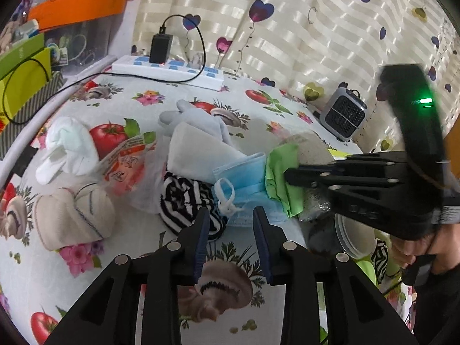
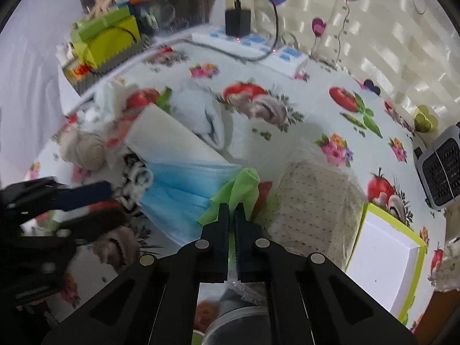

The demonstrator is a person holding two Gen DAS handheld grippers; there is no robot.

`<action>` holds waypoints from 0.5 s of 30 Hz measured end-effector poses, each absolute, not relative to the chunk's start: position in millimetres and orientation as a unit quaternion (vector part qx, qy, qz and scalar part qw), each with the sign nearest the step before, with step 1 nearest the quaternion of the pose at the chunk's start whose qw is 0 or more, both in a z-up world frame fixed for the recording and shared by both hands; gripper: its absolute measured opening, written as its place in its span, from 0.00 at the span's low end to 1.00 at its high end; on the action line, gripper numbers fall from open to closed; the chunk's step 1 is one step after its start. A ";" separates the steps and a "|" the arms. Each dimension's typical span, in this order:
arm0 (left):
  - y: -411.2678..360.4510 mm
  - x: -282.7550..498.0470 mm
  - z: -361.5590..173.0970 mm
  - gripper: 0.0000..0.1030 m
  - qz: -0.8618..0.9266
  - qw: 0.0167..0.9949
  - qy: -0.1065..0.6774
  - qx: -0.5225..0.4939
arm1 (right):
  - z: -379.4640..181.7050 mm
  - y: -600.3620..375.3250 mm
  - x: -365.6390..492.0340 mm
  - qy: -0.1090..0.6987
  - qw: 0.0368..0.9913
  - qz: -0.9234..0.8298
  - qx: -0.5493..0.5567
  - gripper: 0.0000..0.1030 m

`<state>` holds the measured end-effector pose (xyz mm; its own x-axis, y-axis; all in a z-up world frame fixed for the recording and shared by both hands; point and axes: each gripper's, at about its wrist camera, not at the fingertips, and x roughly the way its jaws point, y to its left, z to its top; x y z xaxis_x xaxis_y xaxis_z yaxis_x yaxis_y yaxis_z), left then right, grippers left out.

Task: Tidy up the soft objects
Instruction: 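Grasp the light-green cloth with the right tool, then grasp the blue face mask with the left tool while the right holds the green cloth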

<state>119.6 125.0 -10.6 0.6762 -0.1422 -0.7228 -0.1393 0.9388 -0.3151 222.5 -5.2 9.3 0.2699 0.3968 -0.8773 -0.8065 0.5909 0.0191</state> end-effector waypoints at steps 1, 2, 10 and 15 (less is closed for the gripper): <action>124.7 122.4 -12.1 0.30 -0.003 0.897 0.405 -0.176 | 13.7 -7.3 220.8 0.451 0.770 0.395 -0.220 0.03; 124.4 125.1 -13.5 0.31 -0.004 0.895 0.408 -0.177 | 18.1 -9.9 219.5 0.443 0.775 0.396 -0.216 0.03; 122.9 145.4 -20.5 0.37 -0.010 0.889 0.416 -0.192 | 47.8 -35.9 212.9 0.403 0.801 0.417 -0.151 0.02; 119.8 162.6 -27.8 0.37 0.000 0.884 0.426 -0.192 | 60.4 -52.5 208.1 0.386 0.811 0.423 -0.118 0.02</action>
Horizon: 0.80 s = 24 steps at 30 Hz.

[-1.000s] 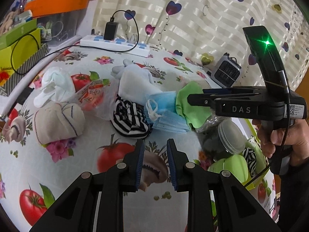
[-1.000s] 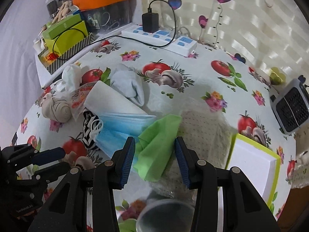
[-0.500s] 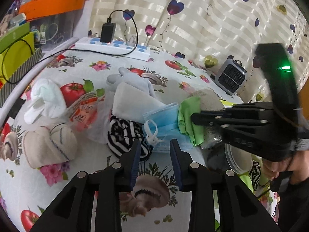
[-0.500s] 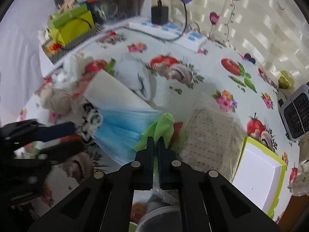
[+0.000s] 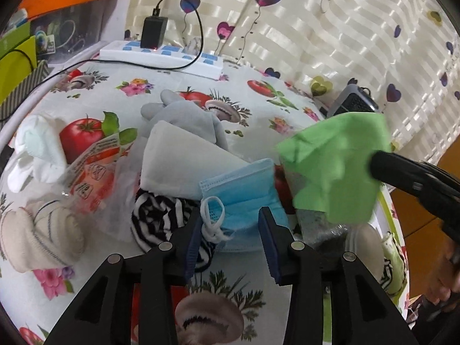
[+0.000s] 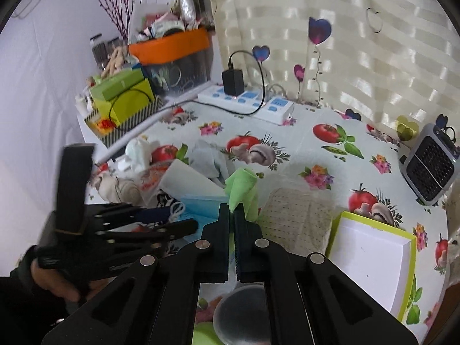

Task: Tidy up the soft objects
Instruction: 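Grasp the blue face mask with the left tool while the right holds the green cloth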

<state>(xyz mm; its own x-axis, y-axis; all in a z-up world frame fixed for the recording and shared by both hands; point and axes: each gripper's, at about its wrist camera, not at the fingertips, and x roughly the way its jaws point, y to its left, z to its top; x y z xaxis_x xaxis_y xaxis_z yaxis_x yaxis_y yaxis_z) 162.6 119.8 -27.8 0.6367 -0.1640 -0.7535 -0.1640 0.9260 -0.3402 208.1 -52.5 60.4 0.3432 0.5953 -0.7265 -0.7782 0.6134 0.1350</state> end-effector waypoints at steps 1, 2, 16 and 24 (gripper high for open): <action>119.2 165.4 -29.5 0.37 0.001 0.883 0.428 -0.192 | 61.6 -55.1 207.2 0.384 0.812 0.424 -0.115 0.02; 117.5 168.5 -31.1 0.37 0.003 0.882 0.431 -0.191 | 62.9 -57.6 206.2 0.383 0.813 0.425 -0.112 0.02; 112.5 157.1 -20.2 0.07 0.010 0.896 0.410 -0.173 | 79.7 -105.8 190.4 0.356 0.833 0.422 -0.047 0.02; 106.0 130.2 -0.5 0.07 0.000 0.905 0.389 -0.173 | 90.7 -134.5 174.5 0.340 0.844 0.415 -0.017 0.02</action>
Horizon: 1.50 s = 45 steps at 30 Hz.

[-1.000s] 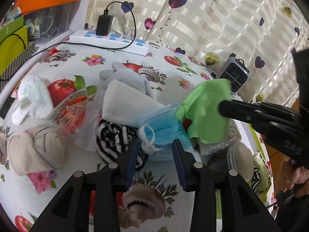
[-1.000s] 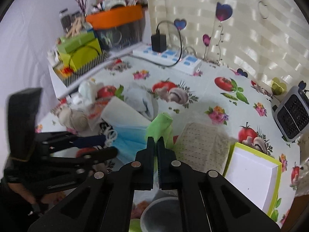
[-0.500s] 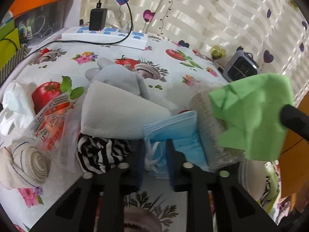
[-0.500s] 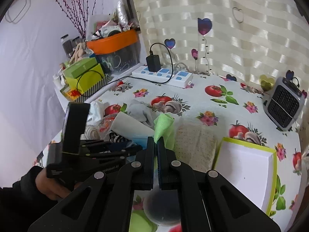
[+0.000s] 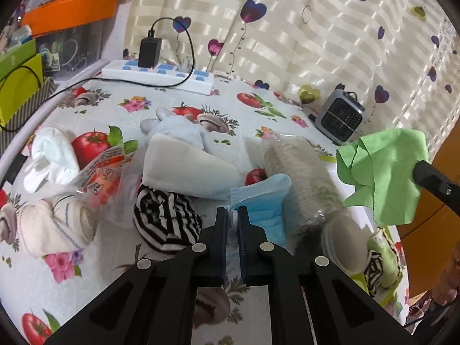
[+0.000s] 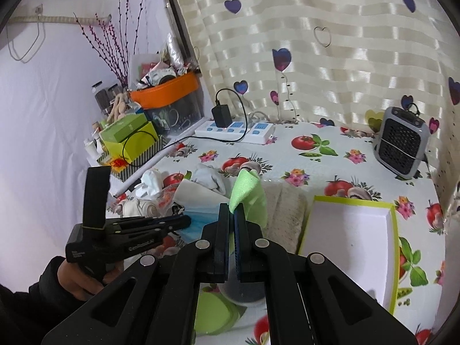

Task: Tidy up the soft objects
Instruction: 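Grasp the blue face mask with the left tool while the right holds the green cloth, then carry the blue mask and green cloth over the white tray with both tools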

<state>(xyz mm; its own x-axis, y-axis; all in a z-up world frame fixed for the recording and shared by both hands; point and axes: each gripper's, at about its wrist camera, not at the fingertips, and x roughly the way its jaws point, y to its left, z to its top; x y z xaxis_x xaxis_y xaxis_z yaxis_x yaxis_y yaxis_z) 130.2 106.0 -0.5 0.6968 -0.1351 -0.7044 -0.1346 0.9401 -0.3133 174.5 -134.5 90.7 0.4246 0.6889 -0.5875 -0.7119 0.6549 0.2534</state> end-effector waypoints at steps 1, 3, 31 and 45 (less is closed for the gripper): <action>105.3 127.0 2.1 0.07 0.000 0.906 0.386 -0.171 | 92.2 -137.9 172.5 0.337 0.845 0.414 -0.014 0.02; 104.3 120.3 8.4 0.07 0.002 0.910 0.380 -0.169 | 94.9 -144.6 168.9 0.333 0.848 0.412 -0.010 0.02; 42.5 75.7 93.7 0.07 -0.055 0.941 0.309 -0.131 | 100.0 -227.8 142.5 0.313 0.873 0.370 0.050 0.03; -37.0 117.1 73.1 0.07 -0.118 0.924 0.351 -0.093 | 68.1 -267.2 165.2 0.344 0.874 0.332 0.085 0.03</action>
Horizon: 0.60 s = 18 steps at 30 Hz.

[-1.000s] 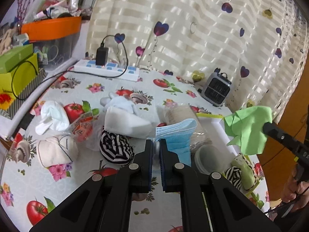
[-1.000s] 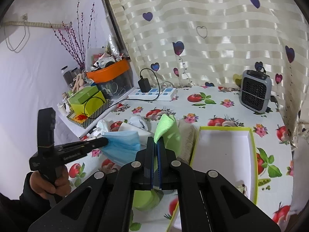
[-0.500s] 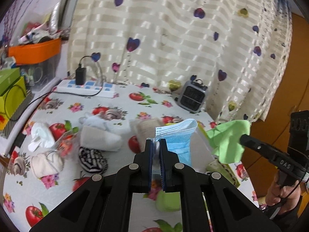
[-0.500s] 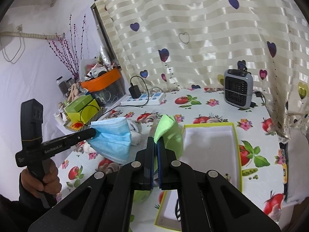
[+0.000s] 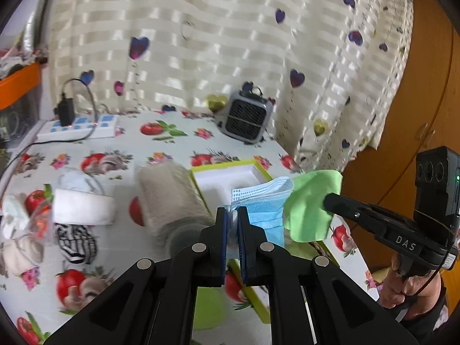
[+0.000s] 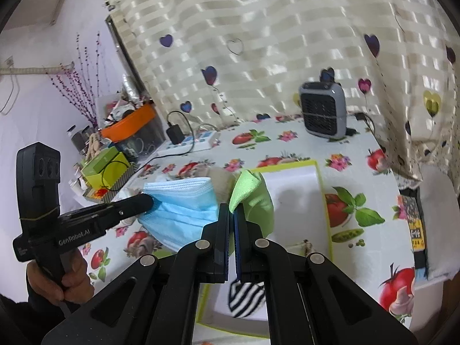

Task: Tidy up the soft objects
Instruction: 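Carry the blue mask and green cloth over the white tray with both tools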

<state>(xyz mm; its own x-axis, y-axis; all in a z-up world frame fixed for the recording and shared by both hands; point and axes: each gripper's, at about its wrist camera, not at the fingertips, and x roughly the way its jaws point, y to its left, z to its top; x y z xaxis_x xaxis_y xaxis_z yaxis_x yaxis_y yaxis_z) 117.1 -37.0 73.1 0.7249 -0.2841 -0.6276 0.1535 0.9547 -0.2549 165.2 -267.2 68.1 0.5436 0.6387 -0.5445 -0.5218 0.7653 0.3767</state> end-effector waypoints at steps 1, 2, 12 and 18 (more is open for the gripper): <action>-41.0 121.3 69.5 0.07 -0.121 0.922 0.357 -0.091 | 64.5 -268.5 168.1 0.347 0.874 0.330 0.087 0.03; -45.1 125.6 65.4 0.07 -0.122 0.920 0.363 -0.090 | 60.1 -269.8 171.6 0.352 0.873 0.327 0.088 0.03; -81.2 168.1 32.8 0.07 -0.131 0.905 0.401 -0.058 | 12.2 -281.2 217.3 0.405 0.856 0.301 0.112 0.03; -86.0 179.9 19.0 0.11 -0.120 0.901 0.414 -0.043 | 1.1 -287.0 225.8 0.418 0.860 0.273 0.104 0.09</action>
<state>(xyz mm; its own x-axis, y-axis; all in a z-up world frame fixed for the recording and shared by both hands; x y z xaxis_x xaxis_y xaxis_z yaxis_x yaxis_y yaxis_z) 179.9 -86.0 19.0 0.6285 -0.2513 -0.7361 0.1797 0.9677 -0.1770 225.8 -287.0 1.1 0.5017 0.5565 -0.6623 -0.3825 0.8294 0.4072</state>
